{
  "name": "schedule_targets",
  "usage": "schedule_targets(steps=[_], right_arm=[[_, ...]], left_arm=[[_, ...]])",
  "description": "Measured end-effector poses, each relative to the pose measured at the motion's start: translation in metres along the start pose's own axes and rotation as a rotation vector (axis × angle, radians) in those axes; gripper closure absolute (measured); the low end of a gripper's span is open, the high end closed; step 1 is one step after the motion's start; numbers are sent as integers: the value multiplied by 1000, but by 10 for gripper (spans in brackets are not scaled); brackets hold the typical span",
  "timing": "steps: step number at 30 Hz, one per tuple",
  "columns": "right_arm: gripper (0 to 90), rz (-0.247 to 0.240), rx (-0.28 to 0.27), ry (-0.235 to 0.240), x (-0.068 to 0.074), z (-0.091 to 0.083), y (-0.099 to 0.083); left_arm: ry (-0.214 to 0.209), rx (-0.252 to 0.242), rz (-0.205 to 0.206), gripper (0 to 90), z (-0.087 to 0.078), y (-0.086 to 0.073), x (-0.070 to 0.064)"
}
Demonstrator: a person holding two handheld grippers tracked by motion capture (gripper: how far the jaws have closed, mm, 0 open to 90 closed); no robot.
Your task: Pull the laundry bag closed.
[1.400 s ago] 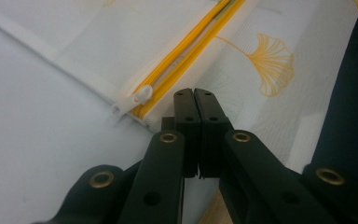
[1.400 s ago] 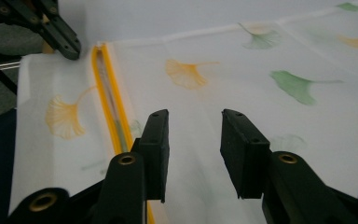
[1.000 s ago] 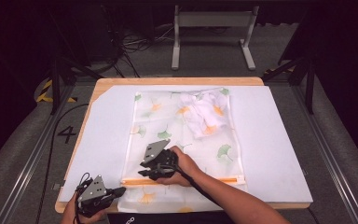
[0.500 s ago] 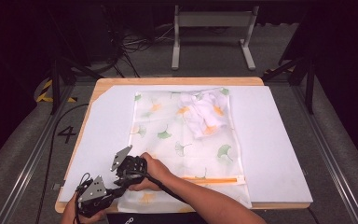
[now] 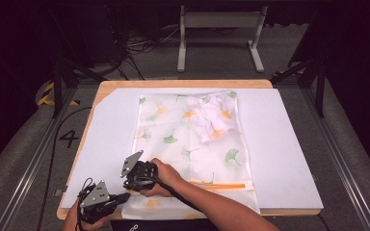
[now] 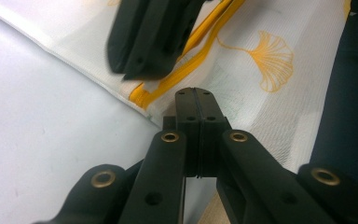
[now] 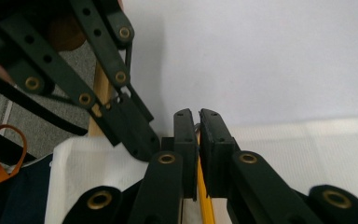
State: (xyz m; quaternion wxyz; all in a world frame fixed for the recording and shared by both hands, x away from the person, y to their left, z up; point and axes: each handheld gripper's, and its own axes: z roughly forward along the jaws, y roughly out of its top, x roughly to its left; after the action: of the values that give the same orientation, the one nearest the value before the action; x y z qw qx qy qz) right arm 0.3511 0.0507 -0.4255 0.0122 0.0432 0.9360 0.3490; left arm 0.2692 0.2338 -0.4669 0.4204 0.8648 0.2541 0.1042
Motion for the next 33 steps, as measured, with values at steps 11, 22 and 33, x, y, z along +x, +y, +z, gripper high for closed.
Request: schedule_targets(steps=[11,22,33], right_arm=[[818,-16,48,9,1,-9,-15],[717,-97,117,-8,4,-11,-6],[740,-77,212,0,-2,4,2]], left_arm=[[-15,-13,-20,900,0,-2,2],[0,-3,-2,900,0,0,0],[11,2,4,900,0,1,-1]])
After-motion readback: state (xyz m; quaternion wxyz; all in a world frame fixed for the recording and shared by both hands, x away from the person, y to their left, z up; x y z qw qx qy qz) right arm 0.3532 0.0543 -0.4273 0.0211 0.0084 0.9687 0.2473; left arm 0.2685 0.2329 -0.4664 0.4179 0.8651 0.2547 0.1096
